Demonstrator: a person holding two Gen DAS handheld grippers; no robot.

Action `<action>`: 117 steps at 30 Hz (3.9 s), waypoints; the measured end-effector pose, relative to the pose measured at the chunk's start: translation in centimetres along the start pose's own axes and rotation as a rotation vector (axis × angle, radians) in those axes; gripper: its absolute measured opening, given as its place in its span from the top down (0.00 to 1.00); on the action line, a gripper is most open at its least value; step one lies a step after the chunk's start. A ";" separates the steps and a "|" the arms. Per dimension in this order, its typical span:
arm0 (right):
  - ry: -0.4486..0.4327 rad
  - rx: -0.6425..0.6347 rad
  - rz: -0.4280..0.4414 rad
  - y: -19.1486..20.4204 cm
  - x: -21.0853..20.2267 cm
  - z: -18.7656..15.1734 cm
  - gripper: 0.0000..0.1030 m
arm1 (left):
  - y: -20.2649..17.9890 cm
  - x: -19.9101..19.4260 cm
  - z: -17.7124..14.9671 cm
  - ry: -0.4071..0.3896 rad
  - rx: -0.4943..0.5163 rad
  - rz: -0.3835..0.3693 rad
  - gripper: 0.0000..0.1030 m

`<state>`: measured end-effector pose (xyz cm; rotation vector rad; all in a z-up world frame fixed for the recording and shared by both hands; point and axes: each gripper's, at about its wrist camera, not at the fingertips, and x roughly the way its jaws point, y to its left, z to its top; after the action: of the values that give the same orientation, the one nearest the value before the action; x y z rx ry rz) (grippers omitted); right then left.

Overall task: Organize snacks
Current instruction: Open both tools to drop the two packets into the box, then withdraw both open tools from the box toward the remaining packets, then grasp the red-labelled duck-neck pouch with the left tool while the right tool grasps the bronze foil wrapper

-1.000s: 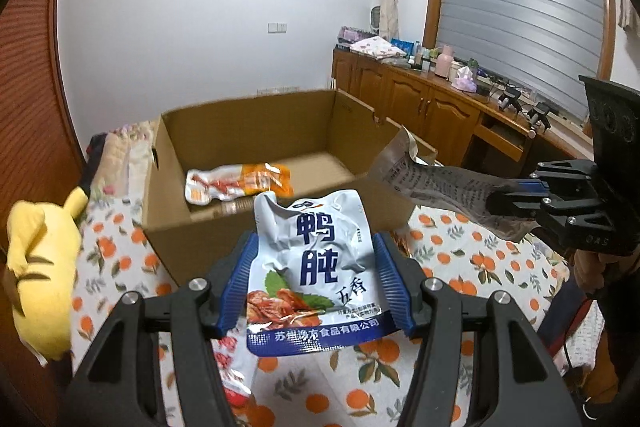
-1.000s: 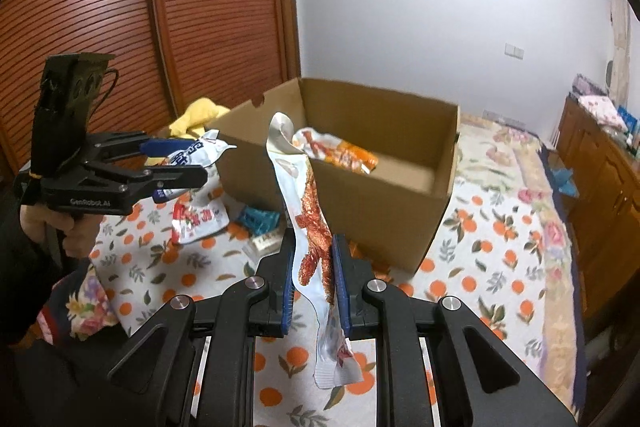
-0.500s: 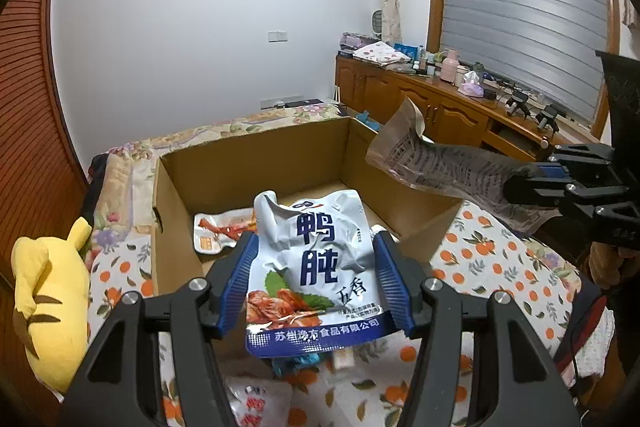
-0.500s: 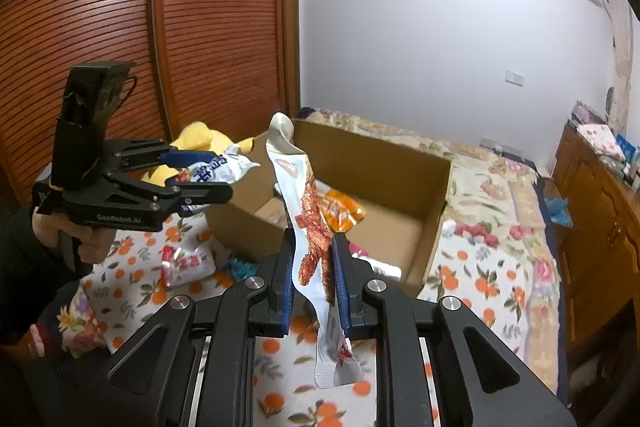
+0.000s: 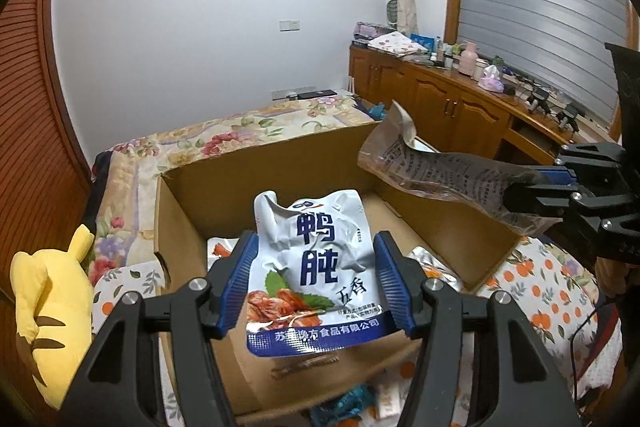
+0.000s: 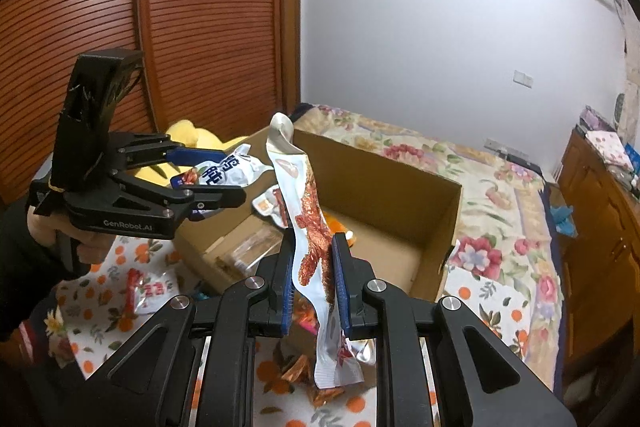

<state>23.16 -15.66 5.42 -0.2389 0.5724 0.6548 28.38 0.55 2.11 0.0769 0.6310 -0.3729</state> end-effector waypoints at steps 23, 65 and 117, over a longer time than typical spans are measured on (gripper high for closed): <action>0.117 0.004 0.006 -0.2 8.0 -0.7 0.85 | 1.8 -0.4 -1.1 -0.011 -0.023 0.006 0.38; 0.041 0.055 -0.060 5.1 -2.7 -6.0 0.40 | -3.6 -9.0 -9.3 0.000 -0.008 -0.014 0.37; 0.327 0.091 -0.075 1.4 8.0 -13.3 0.41 | 1.6 -2.5 -17.8 0.242 -0.091 0.041 0.37</action>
<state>21.84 -15.65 -10.15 -0.2829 0.9001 0.5179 17.16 6.08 -10.84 0.0478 0.8837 -0.2968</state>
